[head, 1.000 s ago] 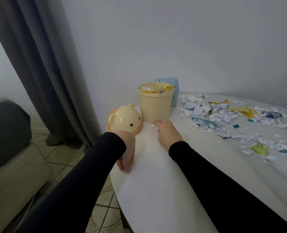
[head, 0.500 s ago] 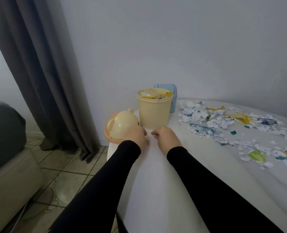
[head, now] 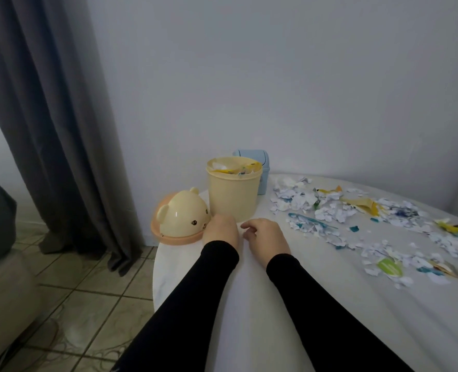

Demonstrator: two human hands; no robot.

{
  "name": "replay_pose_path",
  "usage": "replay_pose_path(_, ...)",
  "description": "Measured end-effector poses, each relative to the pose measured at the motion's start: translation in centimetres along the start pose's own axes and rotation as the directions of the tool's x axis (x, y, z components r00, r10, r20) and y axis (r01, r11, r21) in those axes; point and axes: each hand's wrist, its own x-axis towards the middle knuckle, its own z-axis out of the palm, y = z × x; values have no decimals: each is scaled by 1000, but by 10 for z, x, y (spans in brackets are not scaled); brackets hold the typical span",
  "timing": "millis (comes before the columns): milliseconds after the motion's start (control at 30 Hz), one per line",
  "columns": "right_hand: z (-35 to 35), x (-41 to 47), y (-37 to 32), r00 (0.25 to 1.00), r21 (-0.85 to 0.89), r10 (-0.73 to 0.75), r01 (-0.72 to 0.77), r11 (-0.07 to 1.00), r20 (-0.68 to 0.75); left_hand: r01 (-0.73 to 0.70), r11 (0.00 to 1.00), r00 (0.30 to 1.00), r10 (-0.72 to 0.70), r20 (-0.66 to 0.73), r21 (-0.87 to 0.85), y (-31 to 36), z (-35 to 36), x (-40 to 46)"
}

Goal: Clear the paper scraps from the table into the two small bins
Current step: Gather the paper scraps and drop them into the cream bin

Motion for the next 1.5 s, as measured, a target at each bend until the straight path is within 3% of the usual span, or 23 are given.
replay_pose_path(133,-11,4,-5,984,222,60,-22,975,-169,4,998,1000,-4,-7,-64,-1,-18,8)
replay_pose_path(200,-20,8,-9,965,311,71,11,950,-252,9,987,991,-30,-130,-157,0,-37,13)
replay_pose_path(300,-36,19,-19,928,293,-3,121,949,-372,-43,942,944,-71,-323,-332,7,-69,14)
replay_pose_path(433,-57,44,-33,892,358,1,180,916,-452,-90,898,885,-127,-448,-431,12,-86,23)
replay_pose_path(633,-71,84,-42,908,328,-17,168,929,-418,-95,882,887,-136,-441,-462,2,-79,48)
replay_pose_path(833,-63,113,-34,965,164,-80,123,979,-249,-117,905,887,-89,-453,-409,5,-72,72)
replay_pose_path(900,-59,117,-29,972,117,-111,137,984,-207,-117,934,917,-28,-398,-337,3,-67,82)
replay_pose_path(1000,-55,116,-22,952,118,-174,209,971,-251,-117,946,961,31,-275,-303,0,-61,91)
replay_pose_path(1100,-52,108,-20,943,189,-180,238,953,-280,-156,904,956,38,-291,-397,-5,-65,93)
replay_pose_path(1233,-45,92,-23,993,332,-106,117,936,-52,-70,954,923,-49,-383,-290,-16,-83,89)
replay_pose_path(1367,-32,92,-27,996,378,-83,86,922,-26,2,973,971,-57,-231,-231,-17,-86,85)
replay_pose_path(1500,-29,95,-29,999,476,-35,47,878,-33,-115,965,979,69,-193,-235,-4,-72,89)
